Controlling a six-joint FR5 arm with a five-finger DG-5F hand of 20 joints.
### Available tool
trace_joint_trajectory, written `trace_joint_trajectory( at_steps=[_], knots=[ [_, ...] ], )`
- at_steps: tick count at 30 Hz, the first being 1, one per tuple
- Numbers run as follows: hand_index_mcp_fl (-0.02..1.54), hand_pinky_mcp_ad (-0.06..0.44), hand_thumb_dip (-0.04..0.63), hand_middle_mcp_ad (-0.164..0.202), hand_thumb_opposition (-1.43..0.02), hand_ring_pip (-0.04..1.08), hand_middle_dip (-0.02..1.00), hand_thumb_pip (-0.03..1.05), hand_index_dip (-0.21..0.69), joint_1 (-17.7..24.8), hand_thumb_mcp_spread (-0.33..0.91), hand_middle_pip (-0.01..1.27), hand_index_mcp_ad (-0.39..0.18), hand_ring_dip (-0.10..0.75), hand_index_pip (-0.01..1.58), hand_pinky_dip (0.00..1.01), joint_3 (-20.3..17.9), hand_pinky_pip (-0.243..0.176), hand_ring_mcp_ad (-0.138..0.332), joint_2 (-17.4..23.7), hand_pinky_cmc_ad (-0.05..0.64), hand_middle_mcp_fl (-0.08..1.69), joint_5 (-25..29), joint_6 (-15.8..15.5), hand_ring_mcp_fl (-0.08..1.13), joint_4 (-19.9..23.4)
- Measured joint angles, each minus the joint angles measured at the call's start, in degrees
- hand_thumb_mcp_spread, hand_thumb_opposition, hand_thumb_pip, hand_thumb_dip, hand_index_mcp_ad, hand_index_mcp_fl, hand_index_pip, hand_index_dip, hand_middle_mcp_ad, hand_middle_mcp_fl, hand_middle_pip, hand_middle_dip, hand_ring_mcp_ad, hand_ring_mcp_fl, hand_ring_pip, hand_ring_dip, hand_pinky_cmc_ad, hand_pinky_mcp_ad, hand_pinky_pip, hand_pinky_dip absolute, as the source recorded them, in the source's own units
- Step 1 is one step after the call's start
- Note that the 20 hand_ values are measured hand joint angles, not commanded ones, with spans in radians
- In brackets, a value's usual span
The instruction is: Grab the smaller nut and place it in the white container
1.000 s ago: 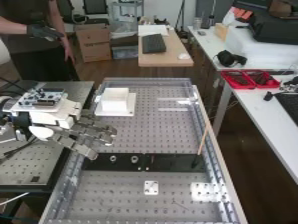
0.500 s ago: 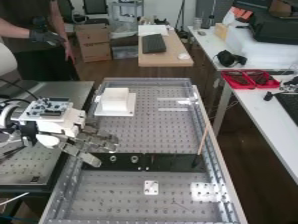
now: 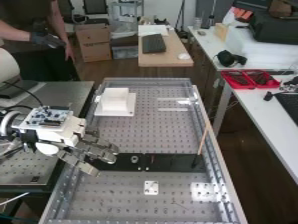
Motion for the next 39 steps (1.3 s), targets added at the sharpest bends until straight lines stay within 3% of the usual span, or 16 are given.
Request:
trace_joint_trajectory(
  at_steps=[31,39],
  knots=[
    [0.12,0.312,0.220,0.035,-0.87,0.09,0.24,0.69,0.236,-0.91,0.43,0.12,-0.122,0.113,1.55,0.19,-0.15,0.005,0.145,-3.15,0.346,0.22,-0.55,1.07,0.00,3.47],
    [0.12,0.312,0.237,0.035,-0.87,0.10,0.25,0.69,0.236,-1.34,0.43,0.13,-0.122,0.124,1.55,0.19,-0.85,0.019,0.145,-4.88,0.346,0.22,-0.99,1.59,0.00,7.50]
  ],
)
